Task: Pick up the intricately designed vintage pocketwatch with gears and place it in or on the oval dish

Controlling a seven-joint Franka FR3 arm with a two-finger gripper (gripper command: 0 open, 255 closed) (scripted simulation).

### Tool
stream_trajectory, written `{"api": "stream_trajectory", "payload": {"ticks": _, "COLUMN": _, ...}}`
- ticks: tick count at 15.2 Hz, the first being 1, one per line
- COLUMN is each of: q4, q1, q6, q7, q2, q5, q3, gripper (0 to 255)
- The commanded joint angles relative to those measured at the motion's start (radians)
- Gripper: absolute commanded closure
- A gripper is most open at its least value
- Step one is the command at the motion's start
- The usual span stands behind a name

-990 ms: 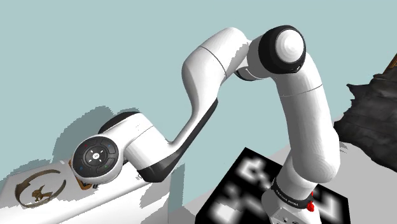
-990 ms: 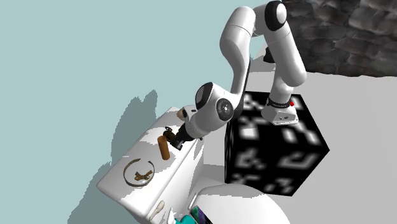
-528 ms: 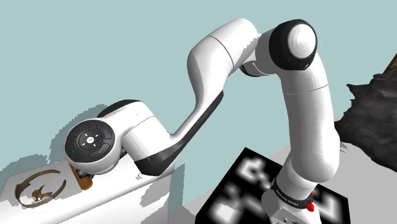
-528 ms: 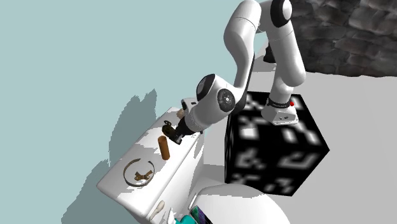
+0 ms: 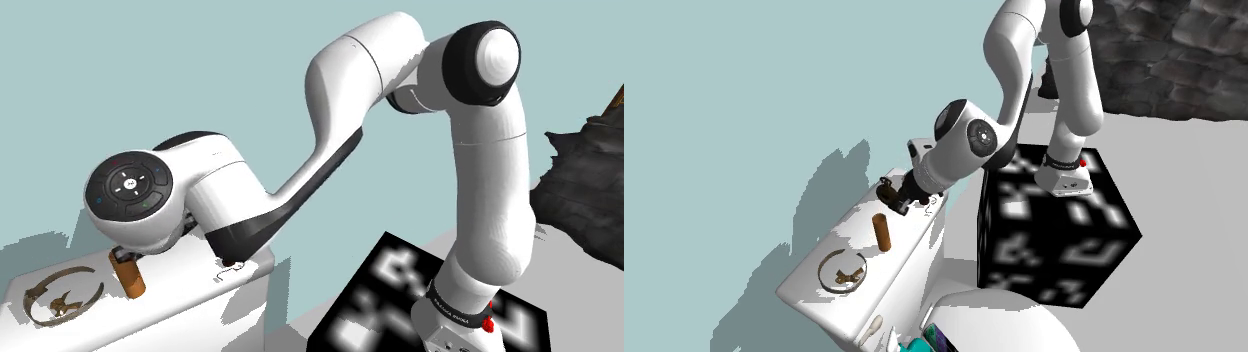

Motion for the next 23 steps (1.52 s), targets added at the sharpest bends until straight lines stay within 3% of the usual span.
{"api": "stream_trajectory", "payload": {"ticks": 1, "q4": 0.006, "q1": -0.010, "q6": -0.006, "q7": -0.019, "q2": -0.015, "q5": 0.020, "q3": 0.012, "gripper": 255}}
{"api": "stream_trajectory", "payload": {"ticks": 5, "q4": 0.018, "q1": -0.027, "q6": -0.017, "q7": -0.051, "q2": -0.040, "q5": 0.053, "q3": 0.033, "gripper": 255}}
{"api": "stream_trajectory", "payload": {"ticks": 11, "q4": -0.262, "q1": -0.329, "q6": 0.244, "q7": -0.101, "q2": -0.320, "q5": 0.193, "q3": 0.146, "gripper": 255}}
{"api": "stream_trajectory", "payload": {"ticks": 14, "q4": -0.404, "q1": -0.449, "q6": 0.444, "q7": -0.217, "q2": -0.542, "q5": 0.373, "q3": 0.161, "gripper": 255}}
{"api": "stream_trajectory", "payload": {"ticks": 16, "q4": -0.494, "q1": -0.421, "q6": 0.551, "q7": -0.308, "q2": -0.660, "q5": 0.487, "q3": 0.081, "gripper": 255}}
{"api": "stream_trajectory", "payload": {"ticks": 20, "q4": -0.652, "q1": -0.319, "q6": 0.686, "q7": -0.429, "q2": -0.790, "q5": 0.586, "q3": -0.104, "gripper": 255}}
{"api": "stream_trajectory", "payload": {"ticks": 23, "q4": -0.654, "q1": -0.385, "q6": 0.708, "q7": -0.352, "q2": -0.760, "q5": 0.507, "q3": -0.043, "gripper": 255}}
